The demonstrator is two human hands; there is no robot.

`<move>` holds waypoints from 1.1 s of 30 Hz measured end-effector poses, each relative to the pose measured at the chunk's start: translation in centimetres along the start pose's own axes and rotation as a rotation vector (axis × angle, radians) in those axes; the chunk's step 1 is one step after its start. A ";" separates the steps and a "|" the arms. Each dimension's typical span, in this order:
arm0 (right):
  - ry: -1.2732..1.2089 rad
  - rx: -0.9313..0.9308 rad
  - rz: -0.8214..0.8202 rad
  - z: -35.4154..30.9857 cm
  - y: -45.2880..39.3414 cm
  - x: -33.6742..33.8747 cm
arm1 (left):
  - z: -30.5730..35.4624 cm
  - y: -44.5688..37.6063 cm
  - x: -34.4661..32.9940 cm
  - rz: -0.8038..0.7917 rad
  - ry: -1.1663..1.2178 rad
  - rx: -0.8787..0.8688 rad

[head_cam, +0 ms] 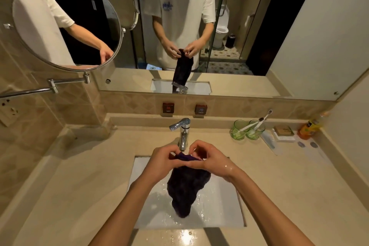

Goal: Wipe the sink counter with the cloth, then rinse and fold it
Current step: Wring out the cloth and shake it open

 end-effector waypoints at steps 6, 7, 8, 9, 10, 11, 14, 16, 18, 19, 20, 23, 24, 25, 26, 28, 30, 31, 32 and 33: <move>0.196 -0.002 -0.053 0.2 1.0 3.1 | 2.0 1.2 1.6 0.114 0.004 0.010; 0.244 0.001 -0.054 0.4 1.0 3.5 | 2.4 1.4 1.8 0.121 0.005 -0.003; 0.289 0.010 -0.058 0.5 1.2 3.8 | 2.8 1.6 2.0 0.128 0.005 -0.014; 0.323 0.025 -0.061 0.4 1.3 3.9 | 3.3 1.9 2.1 0.137 -0.002 -0.025; 0.334 0.042 -0.060 0.3 1.5 4.0 | 3.8 2.2 2.2 0.149 -0.009 -0.033; 0.309 0.051 -0.063 0.2 1.6 4.0 | 4.2 2.4 2.3 0.159 -0.012 -0.039; 0.136 0.040 -0.092 0.2 1.9 4.2 | 5.0 2.7 2.5 0.175 -0.007 -0.046; 0.028 0.026 -0.087 0.1 2.1 4.9 | 5.1 2.9 3.0 0.193 0.035 -0.027; -0.049 0.044 -0.059 -0.6 2.3 5.6 | 4.8 3.1 3.7 0.199 0.082 -0.001; -0.080 0.062 -0.036 -1.1 2.4 5.9 | 4.8 3.2 3.9 0.197 0.091 0.005; -0.100 0.085 -0.011 -1.7 2.5 6.2 | 4.8 3.3 4.1 0.197 0.090 0.016; -0.133 0.102 0.023 -3.1 2.7 6.5 | 4.8 3.3 4.5 0.202 0.073 0.047; -0.158 0.095 0.022 -3.5 2.7 6.4 | 4.9 3.2 4.6 0.213 0.062 0.058; -0.198 0.086 0.022 -3.7 2.7 6.2 | 5.1 3.1 4.8 0.228 0.052 0.067; -0.247 0.080 0.020 -4.0 2.7 5.9 | 5.2 3.0 4.9 0.248 0.038 0.075; -0.336 0.078 0.018 -4.8 2.5 5.2 | 5.3 2.6 4.9 0.287 0.015 0.112; -0.397 0.079 0.029 -5.4 2.2 4.2 | 5.8 2.5 4.6 0.302 0.010 0.160; -0.434 0.077 0.041 -5.7 1.9 3.7 | 6.2 2.6 4.2 0.286 0.029 0.168; -0.474 0.073 0.059 -5.8 1.7 3.3 | 6.6 2.8 3.7 0.253 0.084 0.152; -0.507 0.067 0.086 -5.8 1.4 2.9 | 7.2 3.0 3.2 0.201 0.177 0.114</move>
Point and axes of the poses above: each hand's wrist, its own y-axis away from the middle knuckle, its own x-axis out of the back of the hand, z = x × y, the point moved 7 cm from there along -y, towards the middle knuckle, and after that the axes turned 15 degrees about -y, right-handed, at the moved point
